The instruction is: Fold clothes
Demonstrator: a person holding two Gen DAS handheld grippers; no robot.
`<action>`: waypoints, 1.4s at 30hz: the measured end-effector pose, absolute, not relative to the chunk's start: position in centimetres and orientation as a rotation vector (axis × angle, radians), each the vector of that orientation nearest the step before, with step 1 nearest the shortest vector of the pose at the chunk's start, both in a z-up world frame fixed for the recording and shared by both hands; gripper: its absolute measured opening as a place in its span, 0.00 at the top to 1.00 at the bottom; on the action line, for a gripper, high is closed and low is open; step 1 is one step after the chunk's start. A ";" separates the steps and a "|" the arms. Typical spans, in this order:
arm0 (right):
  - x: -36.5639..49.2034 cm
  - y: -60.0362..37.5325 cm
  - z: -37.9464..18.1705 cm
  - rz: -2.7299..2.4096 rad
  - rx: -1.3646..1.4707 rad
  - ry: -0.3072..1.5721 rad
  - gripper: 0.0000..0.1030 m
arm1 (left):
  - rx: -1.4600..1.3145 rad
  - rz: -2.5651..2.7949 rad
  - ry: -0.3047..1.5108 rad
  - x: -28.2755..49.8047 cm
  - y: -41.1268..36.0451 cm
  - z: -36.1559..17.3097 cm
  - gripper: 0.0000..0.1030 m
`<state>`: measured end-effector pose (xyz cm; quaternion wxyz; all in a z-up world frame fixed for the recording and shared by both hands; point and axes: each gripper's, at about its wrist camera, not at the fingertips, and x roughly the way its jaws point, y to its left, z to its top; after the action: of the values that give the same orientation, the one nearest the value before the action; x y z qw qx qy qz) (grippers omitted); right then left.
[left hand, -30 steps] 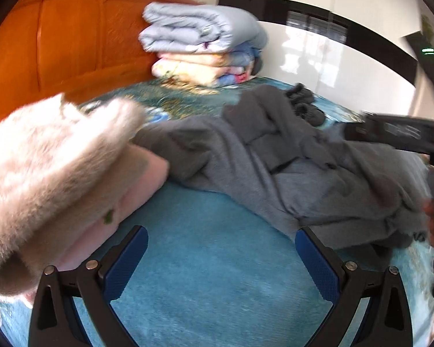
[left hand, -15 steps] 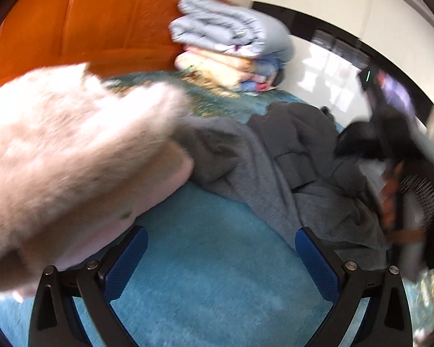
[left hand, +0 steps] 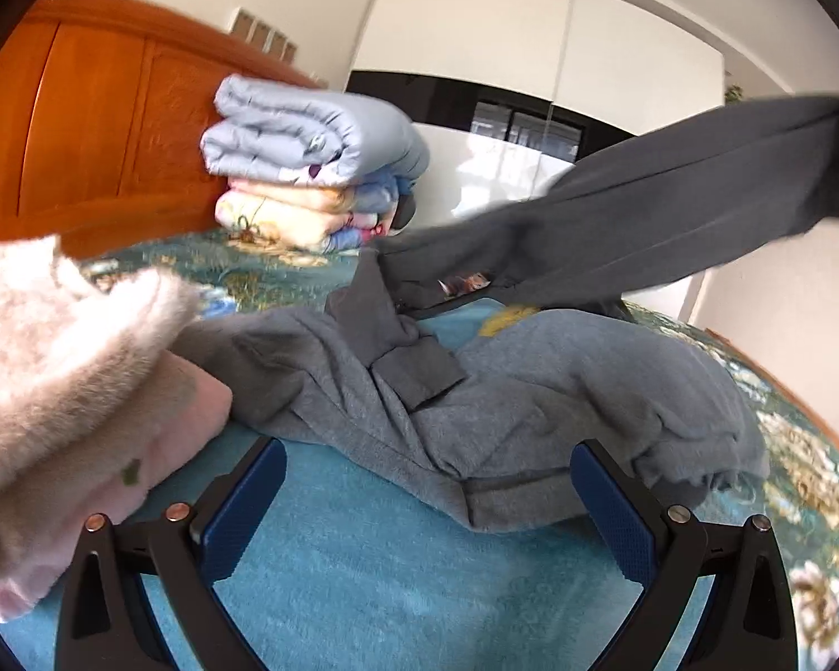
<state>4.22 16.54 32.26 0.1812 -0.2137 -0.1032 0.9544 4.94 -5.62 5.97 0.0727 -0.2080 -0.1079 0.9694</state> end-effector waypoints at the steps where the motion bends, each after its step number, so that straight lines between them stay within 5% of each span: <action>1: 6.7 18.0 34.1 2.684 -0.549 -0.280 0.90 | -0.624 2.898 -0.313 5.5 -5.6 6.0 0.00; 9: 23.3 30.9 38.2 2.514 -0.284 -0.040 0.90 | -0.694 2.780 -0.292 9.6 -5.4 6.7 0.00; 17: 26.8 39.4 19.2 2.402 -0.749 0.356 0.90 | -0.729 2.665 -0.056 12.4 0.3 8.1 0.00; 21: 27.1 39.9 12.2 2.409 -0.923 0.400 0.90 | -0.747 2.626 0.024 13.2 2.3 8.1 0.00; 28: 29.4 39.0 8.0 2.507 -1.101 0.341 0.81 | -0.808 2.726 0.014 11.9 1.2 7.7 0.00; 31: 29.3 37.7 9.7 2.551 -1.069 0.259 0.57 | -0.825 2.813 -0.013 10.7 -0.6 7.5 0.00; 37: 23.8 33.2 13.8 2.691 -1.027 0.090 0.50 | -0.930 2.959 -0.166 7.6 -4.7 6.7 0.00; 42: 11.8 24.0 15.3 2.902 -1.142 -0.046 0.48 | -0.927 2.989 -0.112 4.4 -5.0 6.4 0.00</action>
<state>11.83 24.04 15.34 0.0115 -0.3661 -0.0148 0.9304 4.44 -4.98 6.36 0.0050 -0.2961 -0.0359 0.9545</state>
